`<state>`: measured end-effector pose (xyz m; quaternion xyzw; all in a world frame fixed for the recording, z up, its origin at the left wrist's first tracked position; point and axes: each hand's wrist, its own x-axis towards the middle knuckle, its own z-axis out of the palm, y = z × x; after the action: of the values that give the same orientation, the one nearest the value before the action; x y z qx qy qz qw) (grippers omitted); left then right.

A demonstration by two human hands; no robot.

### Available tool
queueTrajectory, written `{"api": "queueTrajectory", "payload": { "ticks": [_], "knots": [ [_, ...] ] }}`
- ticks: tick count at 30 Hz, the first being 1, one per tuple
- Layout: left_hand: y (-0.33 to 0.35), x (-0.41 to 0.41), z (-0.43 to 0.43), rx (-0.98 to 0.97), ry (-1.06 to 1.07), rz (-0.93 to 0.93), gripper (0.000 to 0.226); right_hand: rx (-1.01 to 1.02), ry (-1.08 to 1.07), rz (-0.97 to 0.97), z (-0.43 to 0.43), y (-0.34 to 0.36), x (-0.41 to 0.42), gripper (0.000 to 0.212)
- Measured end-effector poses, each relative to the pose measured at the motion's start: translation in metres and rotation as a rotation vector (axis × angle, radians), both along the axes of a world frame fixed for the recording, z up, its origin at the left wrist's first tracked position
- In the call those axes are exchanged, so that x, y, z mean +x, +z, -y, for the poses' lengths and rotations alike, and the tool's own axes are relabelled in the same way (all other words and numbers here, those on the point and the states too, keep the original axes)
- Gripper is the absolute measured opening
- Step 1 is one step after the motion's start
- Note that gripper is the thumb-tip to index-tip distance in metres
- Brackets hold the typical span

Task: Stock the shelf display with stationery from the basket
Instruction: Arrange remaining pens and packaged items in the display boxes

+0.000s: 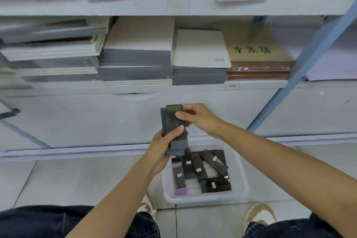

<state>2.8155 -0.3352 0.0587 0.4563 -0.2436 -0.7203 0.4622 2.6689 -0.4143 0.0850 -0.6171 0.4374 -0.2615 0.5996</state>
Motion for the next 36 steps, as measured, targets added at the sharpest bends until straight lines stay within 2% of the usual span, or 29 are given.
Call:
{"api": "queueTrajectory", "payload": {
  "ticks": [4, 6, 9, 14, 17, 19, 21, 23, 27, 30, 32, 34, 36],
  "knots": [
    [0.039, 0.014, -0.004, -0.024, 0.05, -0.07, 0.04, -0.049, -0.147, 0.097, -0.008, 0.036, 0.003, 0.045],
    [0.058, 0.02, -0.006, -0.013, 0.078, -0.034, 0.042, -0.139, -0.149, 0.106, -0.013, 0.055, 0.003, 0.048],
    [0.087, 0.025, -0.008, -0.032, 0.107, 0.012, 0.041, -0.353, -0.063, 0.084, -0.02, 0.081, 0.001, 0.028],
    [0.141, 0.035, -0.005, -0.07, 0.158, -0.022, 0.016, -0.552, 0.142, 0.074, -0.027, 0.119, -0.002, 0.052],
    [0.169, 0.039, -0.003, -0.098, 0.178, -0.106, 0.023, -0.661, 0.002, 0.027, -0.024, 0.138, 0.001, 0.038],
    [0.184, 0.041, 0.0, -0.15, 0.168, -0.131, 0.032, -0.672, -0.095, 0.069, -0.023, 0.149, 0.004, 0.022],
    [0.197, 0.043, 0.002, -0.23, 0.19, -0.081, 0.032, -0.641, -0.136, 0.129, -0.024, 0.16, 0.005, 0.016],
    [0.207, 0.045, 0.004, -0.32, 0.237, 0.014, 0.028, -0.617, -0.152, 0.192, -0.024, 0.171, 0.009, 0.017],
    [0.223, 0.043, 0.002, -0.466, 0.223, 0.21, 0.036, -0.559, -0.166, 0.335, -0.026, 0.191, 0.024, 0.023],
    [0.234, 0.044, 0.003, -0.516, 0.266, 0.318, 0.038, -0.552, -0.19, 0.318, -0.024, 0.207, 0.033, 0.028],
    [0.244, 0.047, 0.005, -0.55, 0.289, 0.359, 0.04, -0.606, -0.173, 0.295, -0.022, 0.219, 0.037, 0.014],
    [0.253, 0.052, 0.008, -0.605, 0.285, 0.41, 0.039, -0.673, -0.186, 0.309, -0.019, 0.236, 0.043, 0.018],
    [0.263, 0.058, 0.012, -0.651, 0.263, 0.465, 0.039, -0.714, -0.199, 0.329, -0.011, 0.254, 0.047, 0.009]
  ]
}}
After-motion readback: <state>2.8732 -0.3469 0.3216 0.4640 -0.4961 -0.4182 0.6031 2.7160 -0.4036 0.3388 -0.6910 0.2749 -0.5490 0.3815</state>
